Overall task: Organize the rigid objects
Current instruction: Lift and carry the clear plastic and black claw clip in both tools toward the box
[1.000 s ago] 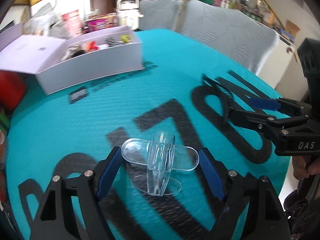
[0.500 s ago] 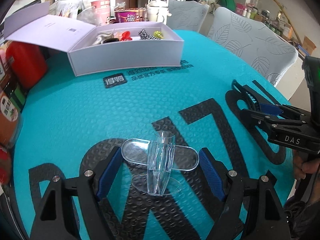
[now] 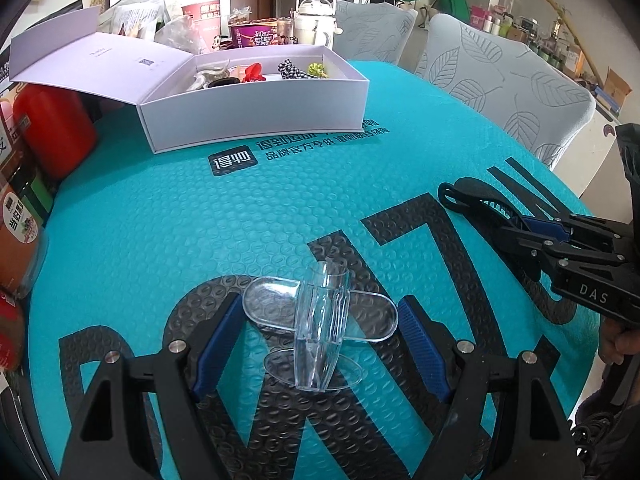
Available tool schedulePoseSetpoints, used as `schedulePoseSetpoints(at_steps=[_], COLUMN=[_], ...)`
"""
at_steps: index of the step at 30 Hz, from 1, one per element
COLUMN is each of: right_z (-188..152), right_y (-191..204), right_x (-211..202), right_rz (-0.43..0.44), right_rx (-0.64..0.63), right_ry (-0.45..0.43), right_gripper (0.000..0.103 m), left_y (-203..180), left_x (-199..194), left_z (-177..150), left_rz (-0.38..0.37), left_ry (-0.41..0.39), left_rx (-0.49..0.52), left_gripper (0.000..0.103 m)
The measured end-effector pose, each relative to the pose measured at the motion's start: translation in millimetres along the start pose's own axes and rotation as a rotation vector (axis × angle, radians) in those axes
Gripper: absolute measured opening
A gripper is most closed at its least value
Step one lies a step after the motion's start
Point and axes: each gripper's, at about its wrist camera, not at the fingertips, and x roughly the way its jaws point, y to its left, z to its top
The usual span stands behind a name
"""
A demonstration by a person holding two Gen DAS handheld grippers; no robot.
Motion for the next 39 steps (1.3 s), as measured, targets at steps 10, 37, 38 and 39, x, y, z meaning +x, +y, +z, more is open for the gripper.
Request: schedulePoseSetpoints(at_steps=[10,37,38,39], right_z=[-2.7,-24.3,-23.0,-22.2], right_y=[10.7,49.8,52.6,54.6], right_x=[1.4,-54.7,-58.9,-61.5], right_rz=[-0.041,0.081,0.087,0.093], right_rx=[-0.053,-0.078,-0.081,-0.084], right_ry=[-0.015,-0.109,-0.116,-0.121], right_gripper=[0.022,0.020,0.020,0.020], left_y=[4.7,3.6,3.9,4.4], left_x=[-4.4,-77.1,-80.4,-83.8], left_z=[-3.5,-13.6,-11.9,-10.5], left_rz=[-0.008,0.056,0.049,0.044], left_ry=[-0.008,-0.155,-0.161,-0.169], left_rx=[-0.026,-0.045,-0.046,-0.045], left_gripper=[0.079,0.079,0.079,0.079])
